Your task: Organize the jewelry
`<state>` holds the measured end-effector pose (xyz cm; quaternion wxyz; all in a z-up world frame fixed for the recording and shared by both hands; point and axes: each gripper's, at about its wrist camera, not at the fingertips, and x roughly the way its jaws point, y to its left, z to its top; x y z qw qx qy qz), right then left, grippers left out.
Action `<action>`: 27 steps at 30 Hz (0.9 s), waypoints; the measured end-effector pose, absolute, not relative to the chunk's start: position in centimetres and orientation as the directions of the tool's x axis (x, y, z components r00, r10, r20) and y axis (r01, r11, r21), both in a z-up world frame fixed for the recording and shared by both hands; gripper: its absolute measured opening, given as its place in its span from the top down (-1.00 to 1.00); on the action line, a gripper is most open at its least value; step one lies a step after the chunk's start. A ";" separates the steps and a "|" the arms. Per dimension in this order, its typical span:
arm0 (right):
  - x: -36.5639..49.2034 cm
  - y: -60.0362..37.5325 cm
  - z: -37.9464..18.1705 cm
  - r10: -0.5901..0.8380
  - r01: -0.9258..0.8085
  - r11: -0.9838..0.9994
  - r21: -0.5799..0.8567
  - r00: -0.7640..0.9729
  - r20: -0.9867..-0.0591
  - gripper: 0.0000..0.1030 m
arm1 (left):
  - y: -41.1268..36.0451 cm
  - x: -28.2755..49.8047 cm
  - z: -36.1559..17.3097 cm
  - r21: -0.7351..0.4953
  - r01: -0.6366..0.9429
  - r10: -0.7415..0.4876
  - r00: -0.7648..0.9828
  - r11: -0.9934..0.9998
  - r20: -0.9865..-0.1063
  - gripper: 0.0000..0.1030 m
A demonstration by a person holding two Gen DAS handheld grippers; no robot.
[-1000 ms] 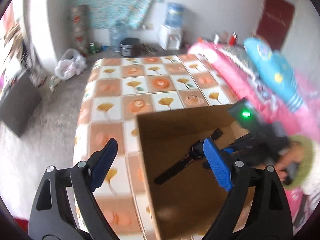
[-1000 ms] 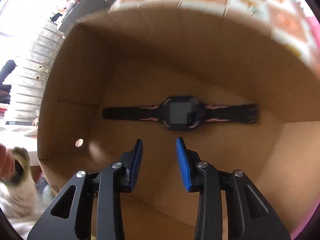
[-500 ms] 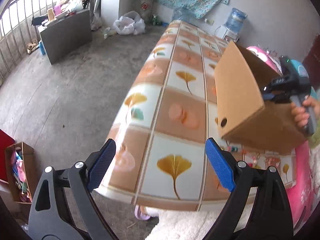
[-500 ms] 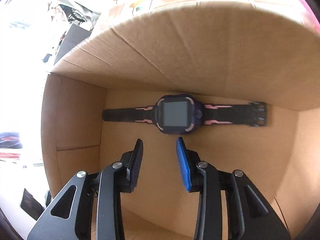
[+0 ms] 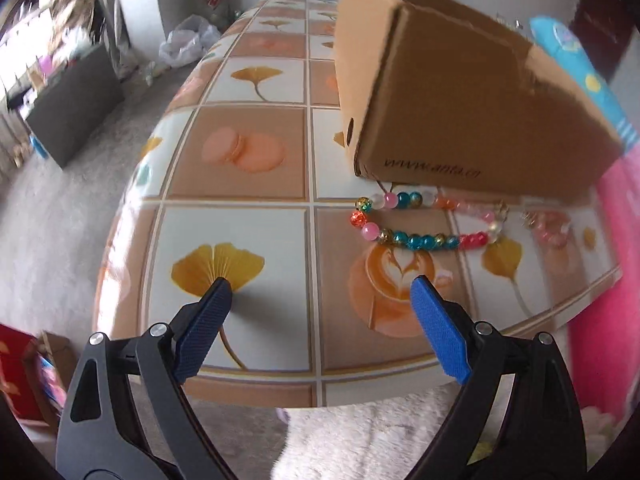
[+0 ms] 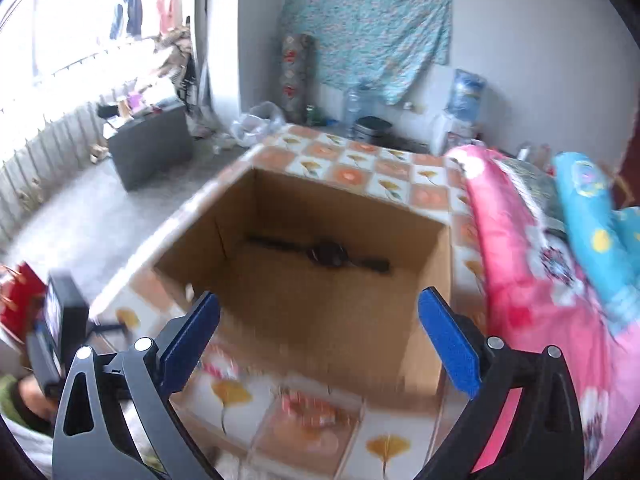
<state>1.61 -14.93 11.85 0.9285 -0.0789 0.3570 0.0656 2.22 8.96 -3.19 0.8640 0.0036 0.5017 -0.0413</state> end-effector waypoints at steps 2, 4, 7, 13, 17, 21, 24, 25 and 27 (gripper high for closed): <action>0.1 -14.1 9.8 -0.017 -0.127 0.979 -0.158 0.727 -0.687 -0.87 | 8.0 2.3 -3.6 0.054 0.108 -0.006 0.494 0.993 -0.869 -0.77; -1.4 -13.6 8.8 -0.051 -0.109 0.973 -0.202 0.754 -0.655 -0.87 | 7.6 2.0 -3.4 0.085 0.125 0.008 0.515 0.988 -0.857 -0.78; -4.6 -14.0 9.8 0.044 -0.099 0.992 -0.074 0.842 -0.538 -0.87 | 8.0 1.9 -3.4 0.056 0.114 -0.009 0.506 0.992 -0.863 -0.84; -4.1 -13.7 6.4 0.091 -0.103 0.995 0.010 0.823 -0.561 -0.87 | 7.9 1.7 -3.2 0.054 0.104 -0.007 0.511 0.993 -0.860 -0.86; -2.3 -13.6 3.5 0.160 -0.124 0.987 0.101 0.757 -0.634 -0.87 | 8.3 2.0 -3.4 0.037 0.098 -0.019 0.517 0.995 -0.856 -0.86; -0.8 -12.9 0.6 0.193 -0.157 0.981 0.115 0.691 -0.697 -0.73 | 8.3 2.0 -3.4 0.034 0.098 -0.022 0.521 0.995 -0.853 -0.86; -0.4 -12.2 -0.9 0.245 -0.201 0.968 0.149 0.644 -0.725 -0.57 | 8.6 2.1 -2.8 0.019 0.071 -0.023 0.542 0.997 -0.840 -0.86; -0.4 -12.0 -1.2 0.258 -0.213 0.964 0.156 0.631 -0.731 -0.54 | 8.8 2.3 -2.5 -0.003 0.064 -0.038 0.547 0.998 -0.836 -0.86; -0.4 -11.5 -1.9 0.278 -0.241 0.957 0.160 0.612 -0.740 -0.45 | 9.4 2.8 -1.8 -0.073 0.049 -0.089 0.564 0.996 -0.821 -0.86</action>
